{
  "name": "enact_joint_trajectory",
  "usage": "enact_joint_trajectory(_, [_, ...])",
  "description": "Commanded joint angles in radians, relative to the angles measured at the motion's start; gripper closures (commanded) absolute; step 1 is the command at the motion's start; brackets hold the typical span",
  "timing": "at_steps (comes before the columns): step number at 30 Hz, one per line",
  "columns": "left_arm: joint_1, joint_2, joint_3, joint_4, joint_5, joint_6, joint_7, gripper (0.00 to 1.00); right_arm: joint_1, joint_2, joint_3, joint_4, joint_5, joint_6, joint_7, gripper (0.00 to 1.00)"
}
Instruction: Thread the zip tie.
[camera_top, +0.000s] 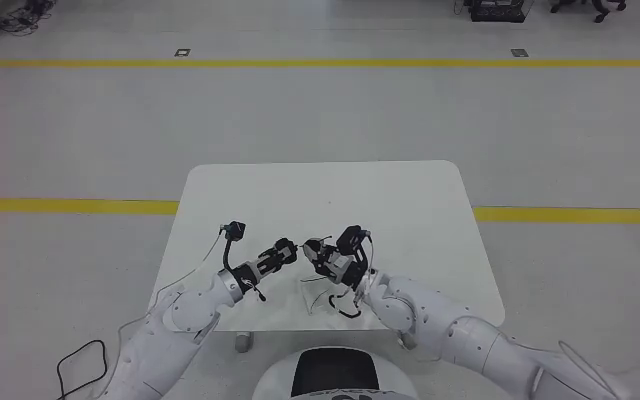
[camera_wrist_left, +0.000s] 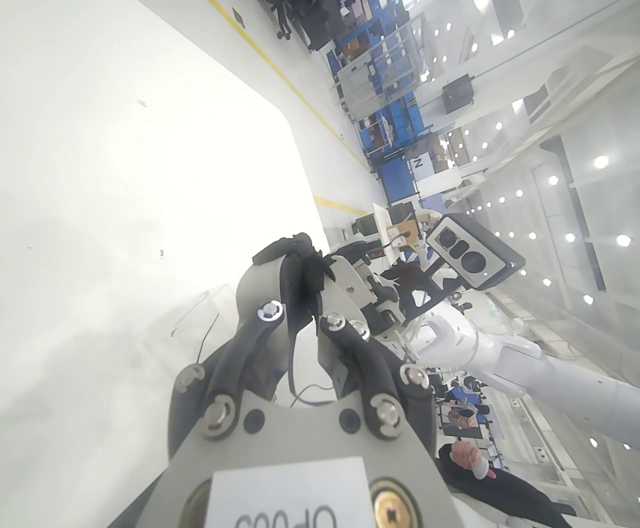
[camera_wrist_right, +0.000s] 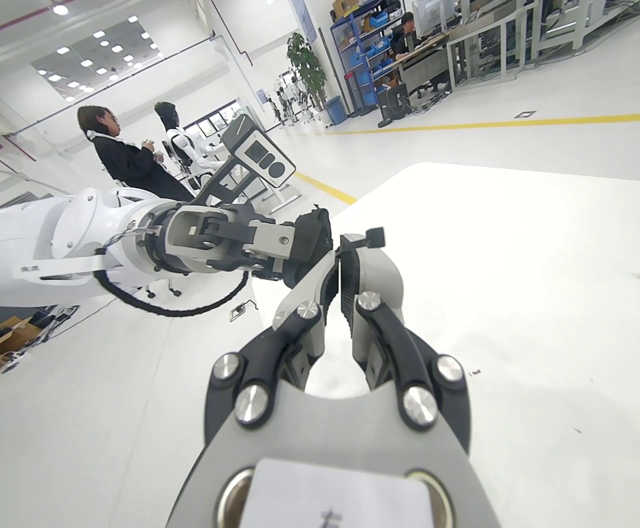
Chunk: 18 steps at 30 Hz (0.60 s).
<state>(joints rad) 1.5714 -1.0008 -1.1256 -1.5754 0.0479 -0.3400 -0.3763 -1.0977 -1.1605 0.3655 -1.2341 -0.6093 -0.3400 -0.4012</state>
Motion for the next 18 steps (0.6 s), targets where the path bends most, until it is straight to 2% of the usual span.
enact_joint_trajectory(1, [0.000,0.000,0.000,0.000,0.000,0.000,0.000,1.00,0.001,-0.002,0.000,0.003,-0.001,0.000,-0.002,1.00])
enact_joint_trajectory(18, [0.000,0.000,0.000,0.000,0.000,0.000,0.000,1.00,-0.003,-0.006,0.007,0.006,-0.020,0.000,-0.018,1.00])
